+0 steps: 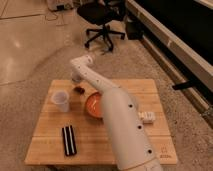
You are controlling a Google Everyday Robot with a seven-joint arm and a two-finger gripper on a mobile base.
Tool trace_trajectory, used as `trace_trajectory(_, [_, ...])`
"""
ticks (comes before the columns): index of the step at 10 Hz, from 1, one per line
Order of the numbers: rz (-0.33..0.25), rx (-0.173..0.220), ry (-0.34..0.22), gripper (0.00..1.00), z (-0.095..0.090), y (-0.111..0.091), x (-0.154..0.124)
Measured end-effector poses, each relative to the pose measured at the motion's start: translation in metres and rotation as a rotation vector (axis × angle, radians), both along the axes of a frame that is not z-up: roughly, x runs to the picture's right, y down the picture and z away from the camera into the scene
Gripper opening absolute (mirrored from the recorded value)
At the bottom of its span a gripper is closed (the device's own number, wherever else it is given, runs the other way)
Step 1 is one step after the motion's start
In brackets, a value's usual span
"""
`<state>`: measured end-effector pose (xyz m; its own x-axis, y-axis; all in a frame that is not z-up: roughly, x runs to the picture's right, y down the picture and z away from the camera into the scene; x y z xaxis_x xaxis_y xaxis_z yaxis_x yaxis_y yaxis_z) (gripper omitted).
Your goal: Place the pepper in the ceramic cup
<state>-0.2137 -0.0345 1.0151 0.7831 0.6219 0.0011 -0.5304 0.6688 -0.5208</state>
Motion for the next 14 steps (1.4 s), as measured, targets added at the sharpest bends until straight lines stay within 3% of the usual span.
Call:
trace_trajectory(4, [-0.023, -0.041, 0.012, 0.74, 0.018, 0.017, -0.009])
trace_trajectory(5, [-0.029, -0.051, 0.016, 0.69, 0.021, 0.022, -0.009])
trace_trajectory(7, [-0.031, -0.062, 0.022, 0.46, 0.024, 0.023, -0.005])
trace_trajectory(11, [-0.006, -0.049, -0.004, 0.06, 0.003, 0.004, 0.010])
trace_trajectory(14, [0.021, -0.032, -0.061, 0.00, -0.027, -0.012, 0.012])
